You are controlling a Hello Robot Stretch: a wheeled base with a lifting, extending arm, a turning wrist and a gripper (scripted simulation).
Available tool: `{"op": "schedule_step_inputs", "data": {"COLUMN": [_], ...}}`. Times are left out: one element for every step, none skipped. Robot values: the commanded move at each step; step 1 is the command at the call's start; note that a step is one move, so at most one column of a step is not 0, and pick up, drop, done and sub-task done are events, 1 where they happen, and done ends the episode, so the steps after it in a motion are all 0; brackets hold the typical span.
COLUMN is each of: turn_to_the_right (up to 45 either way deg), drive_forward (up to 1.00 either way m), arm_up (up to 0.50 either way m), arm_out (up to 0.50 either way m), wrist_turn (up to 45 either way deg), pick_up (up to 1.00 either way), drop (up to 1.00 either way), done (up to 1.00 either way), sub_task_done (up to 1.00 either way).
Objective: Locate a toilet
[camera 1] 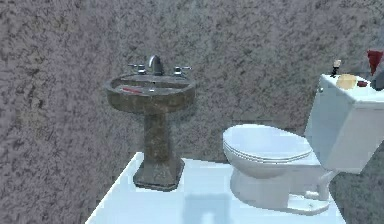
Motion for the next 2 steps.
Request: {"op": "schedule_step_inputs", "data": {"turn_to_the_right": [0.0,45.0], "drive_forward": [0.65,0.00], "arm_up": [0.00,0.00], "arm_out": [0.00,0.00], "wrist_turn": [0.0,0.0], "pick_up": [0.00,0.00], "drop": [0.00,0.00], "done": [0.00,0.00], "sub_task_done": [0.00,0.00]}}
